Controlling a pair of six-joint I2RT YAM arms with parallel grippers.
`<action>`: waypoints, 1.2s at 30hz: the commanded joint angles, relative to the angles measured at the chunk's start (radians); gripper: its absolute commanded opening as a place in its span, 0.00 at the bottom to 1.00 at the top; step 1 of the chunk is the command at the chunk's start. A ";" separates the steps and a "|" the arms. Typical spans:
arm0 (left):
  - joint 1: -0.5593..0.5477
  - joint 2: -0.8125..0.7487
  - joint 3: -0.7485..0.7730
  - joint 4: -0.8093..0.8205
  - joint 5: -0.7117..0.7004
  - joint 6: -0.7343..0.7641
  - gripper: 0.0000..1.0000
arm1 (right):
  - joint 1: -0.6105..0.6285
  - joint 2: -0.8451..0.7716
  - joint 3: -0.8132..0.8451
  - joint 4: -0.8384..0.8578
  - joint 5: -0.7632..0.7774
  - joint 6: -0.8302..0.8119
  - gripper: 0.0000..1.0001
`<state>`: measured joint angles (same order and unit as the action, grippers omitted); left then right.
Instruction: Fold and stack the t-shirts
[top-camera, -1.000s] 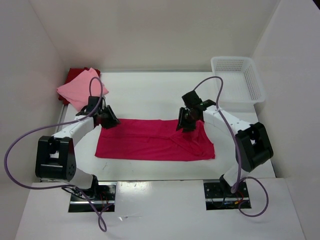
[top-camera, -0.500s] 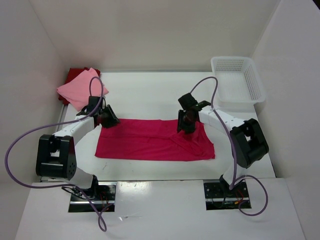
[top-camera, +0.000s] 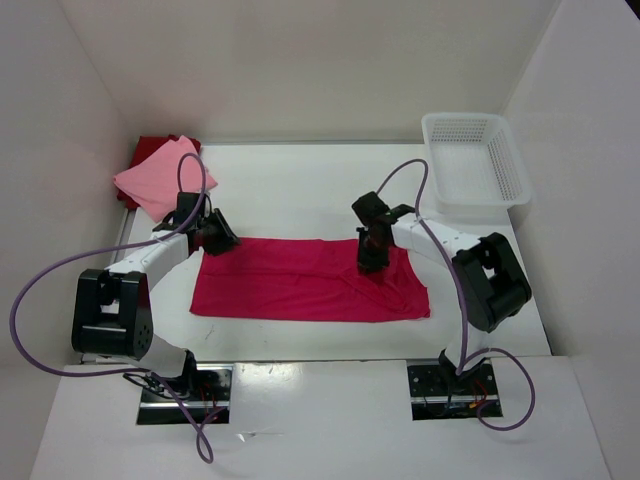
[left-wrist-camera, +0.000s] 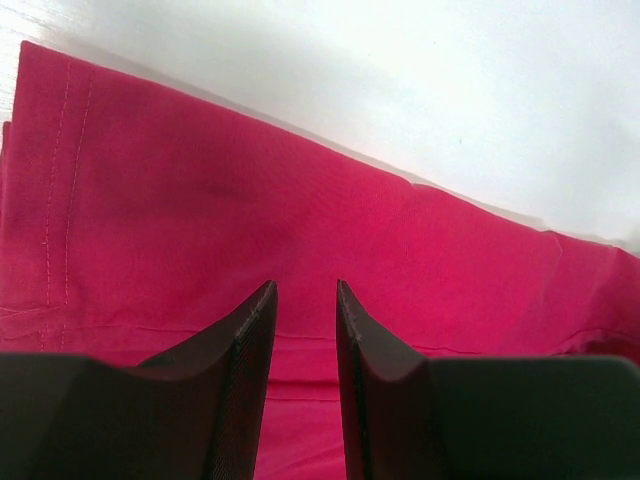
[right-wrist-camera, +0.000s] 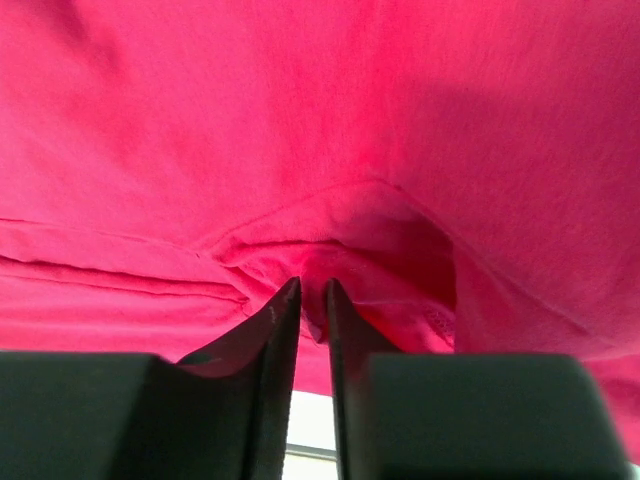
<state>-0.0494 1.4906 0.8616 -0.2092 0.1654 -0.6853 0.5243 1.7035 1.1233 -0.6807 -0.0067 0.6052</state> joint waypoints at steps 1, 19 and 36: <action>0.002 -0.001 -0.006 0.034 0.014 -0.016 0.38 | 0.029 -0.034 -0.022 -0.029 0.024 0.019 0.21; 0.002 -0.020 -0.006 0.044 0.023 -0.025 0.38 | 0.195 -0.125 -0.059 -0.037 -0.243 0.143 0.18; -0.016 0.039 0.066 0.056 0.062 -0.002 0.40 | -0.231 -0.304 -0.088 -0.001 -0.191 0.005 0.07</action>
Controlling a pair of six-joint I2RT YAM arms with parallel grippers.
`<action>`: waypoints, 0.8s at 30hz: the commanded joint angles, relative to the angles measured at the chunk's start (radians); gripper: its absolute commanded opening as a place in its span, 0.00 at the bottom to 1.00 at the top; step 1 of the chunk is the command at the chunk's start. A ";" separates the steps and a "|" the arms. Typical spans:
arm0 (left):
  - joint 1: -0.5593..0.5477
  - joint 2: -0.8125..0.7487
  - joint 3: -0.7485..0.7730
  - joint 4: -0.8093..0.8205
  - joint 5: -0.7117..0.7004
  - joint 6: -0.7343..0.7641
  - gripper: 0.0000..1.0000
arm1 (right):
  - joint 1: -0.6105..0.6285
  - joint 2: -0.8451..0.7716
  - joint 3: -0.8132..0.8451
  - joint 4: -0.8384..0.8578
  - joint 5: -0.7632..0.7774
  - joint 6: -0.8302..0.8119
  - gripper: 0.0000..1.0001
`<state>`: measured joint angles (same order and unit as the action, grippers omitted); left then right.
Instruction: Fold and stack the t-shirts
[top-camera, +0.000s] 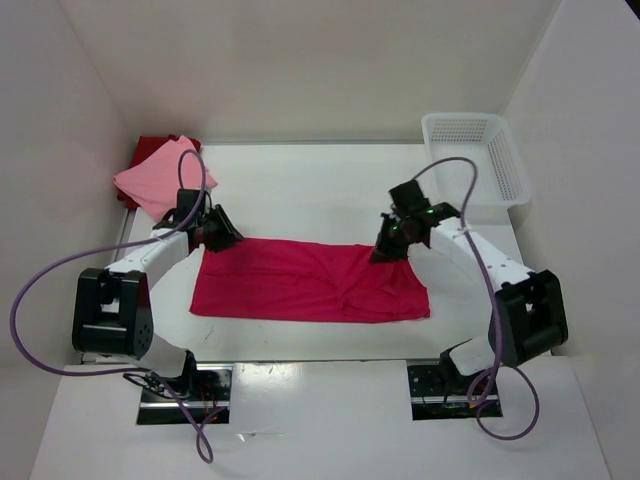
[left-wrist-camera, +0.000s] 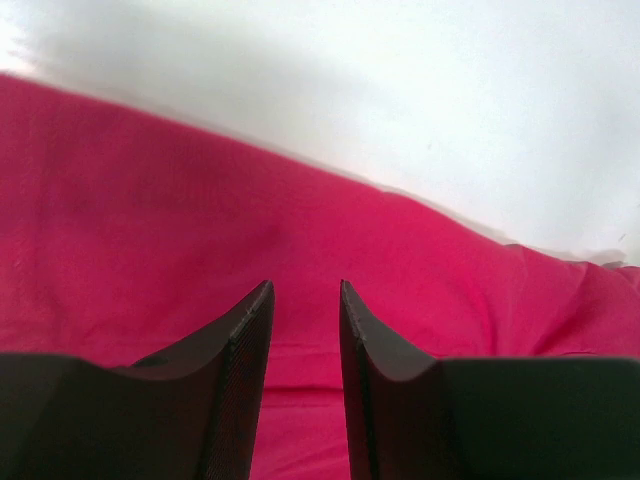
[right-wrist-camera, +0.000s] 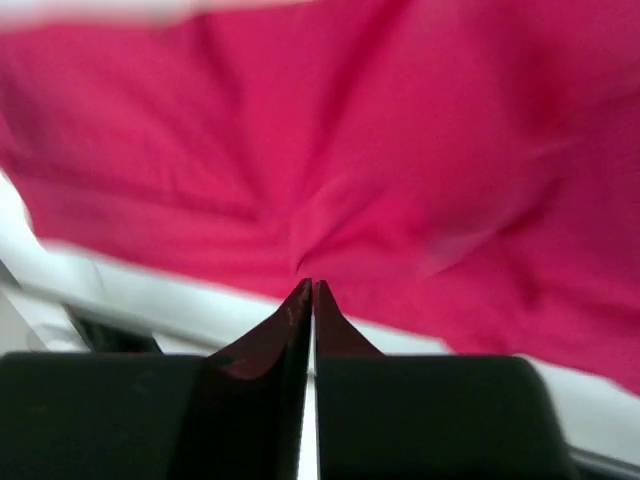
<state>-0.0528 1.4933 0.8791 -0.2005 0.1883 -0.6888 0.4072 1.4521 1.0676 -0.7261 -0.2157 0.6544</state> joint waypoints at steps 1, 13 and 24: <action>-0.013 0.050 0.049 0.056 0.039 -0.009 0.40 | -0.155 -0.064 -0.046 0.080 0.001 -0.044 0.14; -0.012 0.236 0.126 0.102 0.114 -0.052 0.41 | -0.364 0.060 -0.115 0.290 -0.021 -0.006 0.40; 0.062 0.309 0.107 0.111 0.134 -0.061 0.41 | -0.329 0.159 -0.089 0.337 -0.001 0.024 0.12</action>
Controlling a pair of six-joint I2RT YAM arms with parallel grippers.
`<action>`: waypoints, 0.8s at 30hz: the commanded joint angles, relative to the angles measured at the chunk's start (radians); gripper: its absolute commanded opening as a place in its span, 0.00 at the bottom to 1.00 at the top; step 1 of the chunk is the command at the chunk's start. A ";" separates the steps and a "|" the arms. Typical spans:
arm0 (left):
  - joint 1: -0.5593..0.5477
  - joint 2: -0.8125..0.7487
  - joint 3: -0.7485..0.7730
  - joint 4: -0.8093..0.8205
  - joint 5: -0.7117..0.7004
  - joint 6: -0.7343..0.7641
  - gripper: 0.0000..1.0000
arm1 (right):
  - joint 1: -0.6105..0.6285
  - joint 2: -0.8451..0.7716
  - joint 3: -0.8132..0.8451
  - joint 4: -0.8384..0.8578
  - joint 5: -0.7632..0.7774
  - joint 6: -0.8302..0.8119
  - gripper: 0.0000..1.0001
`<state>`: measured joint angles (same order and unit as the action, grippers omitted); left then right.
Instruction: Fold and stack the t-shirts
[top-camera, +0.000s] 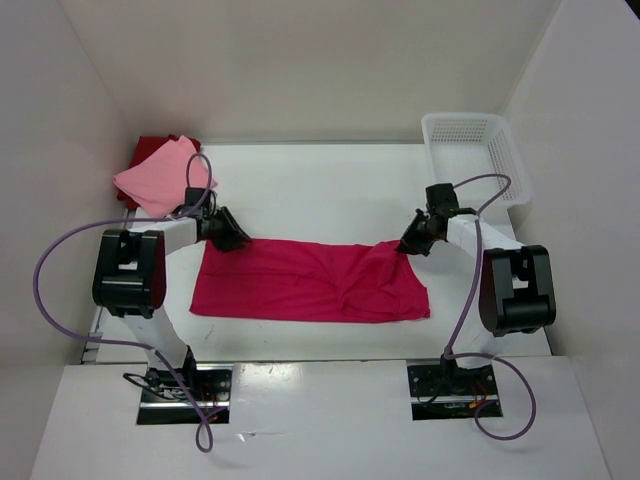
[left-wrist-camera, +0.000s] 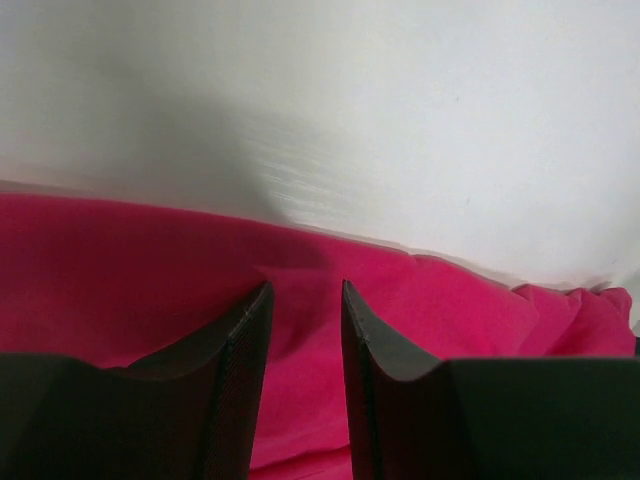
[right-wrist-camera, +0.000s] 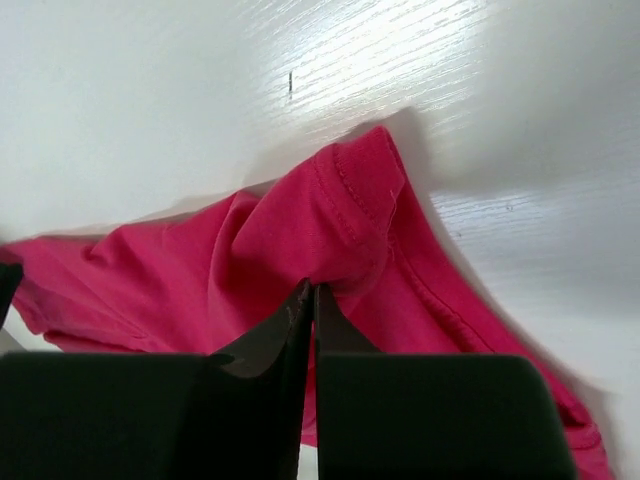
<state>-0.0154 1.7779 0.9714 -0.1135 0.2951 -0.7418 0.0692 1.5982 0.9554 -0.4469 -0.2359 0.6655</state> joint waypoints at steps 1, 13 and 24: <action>0.035 0.025 0.004 0.025 0.027 -0.019 0.41 | 0.009 0.012 0.023 0.057 0.047 0.013 0.04; 0.187 0.015 -0.062 0.034 0.035 -0.028 0.40 | -0.026 0.026 0.109 0.073 0.323 0.003 0.08; 0.207 -0.127 -0.071 0.025 0.065 -0.076 0.40 | 0.015 -0.059 0.151 -0.013 0.261 -0.050 0.44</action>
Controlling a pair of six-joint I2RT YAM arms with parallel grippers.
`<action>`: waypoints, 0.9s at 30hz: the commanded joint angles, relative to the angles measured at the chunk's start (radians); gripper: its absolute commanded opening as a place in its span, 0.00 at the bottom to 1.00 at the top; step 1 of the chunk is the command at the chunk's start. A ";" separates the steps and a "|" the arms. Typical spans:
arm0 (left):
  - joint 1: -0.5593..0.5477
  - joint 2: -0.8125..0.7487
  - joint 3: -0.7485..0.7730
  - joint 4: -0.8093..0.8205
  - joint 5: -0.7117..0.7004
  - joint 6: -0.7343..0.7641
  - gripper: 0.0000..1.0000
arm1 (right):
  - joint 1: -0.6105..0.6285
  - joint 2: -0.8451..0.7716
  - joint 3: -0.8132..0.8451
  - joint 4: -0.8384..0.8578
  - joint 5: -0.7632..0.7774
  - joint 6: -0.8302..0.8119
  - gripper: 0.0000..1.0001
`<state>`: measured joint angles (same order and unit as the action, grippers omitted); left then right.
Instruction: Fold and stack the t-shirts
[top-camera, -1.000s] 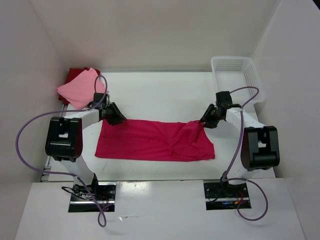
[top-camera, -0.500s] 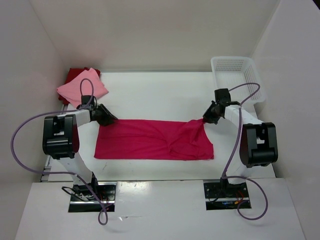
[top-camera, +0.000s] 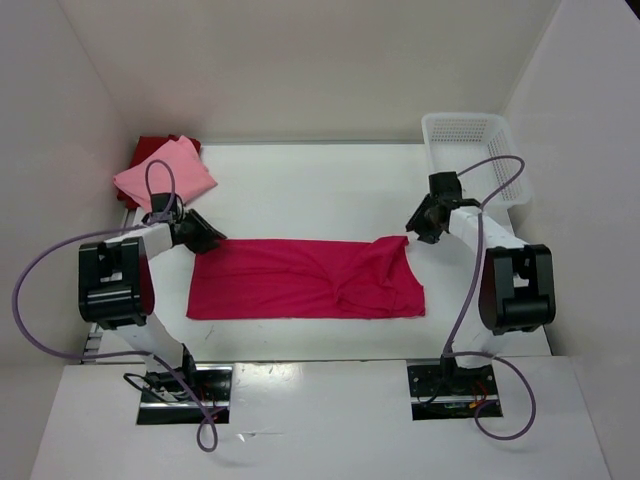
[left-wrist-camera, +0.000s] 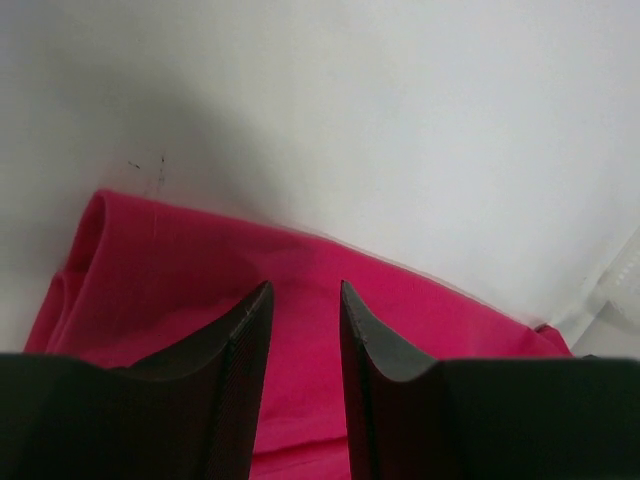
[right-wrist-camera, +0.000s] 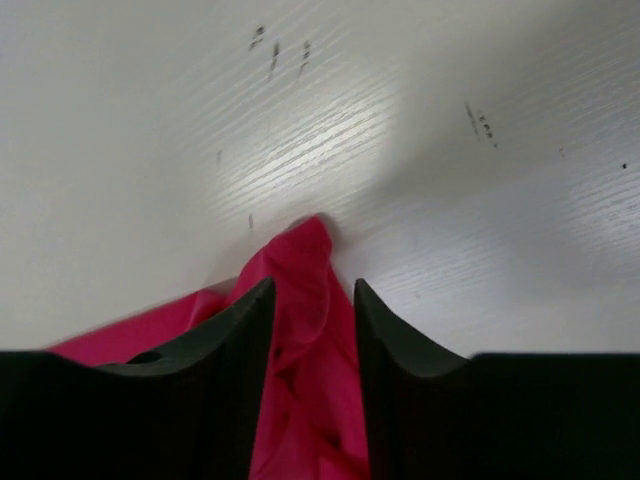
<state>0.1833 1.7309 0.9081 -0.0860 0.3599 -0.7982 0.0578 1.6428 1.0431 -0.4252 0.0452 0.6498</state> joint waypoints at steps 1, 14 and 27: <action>-0.005 -0.111 0.001 -0.003 0.001 -0.019 0.40 | 0.027 -0.156 0.054 -0.050 -0.054 -0.035 0.47; -0.146 -0.105 -0.017 -0.001 -0.010 -0.009 0.40 | 0.117 -0.216 -0.108 -0.056 -0.255 0.019 0.50; -0.136 0.058 0.052 0.040 -0.012 -0.010 0.40 | 0.128 -0.121 -0.118 -0.067 -0.168 0.019 0.05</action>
<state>0.0364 1.7718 0.9321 -0.0723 0.3672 -0.8185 0.1944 1.5272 0.9241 -0.4911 -0.1856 0.6632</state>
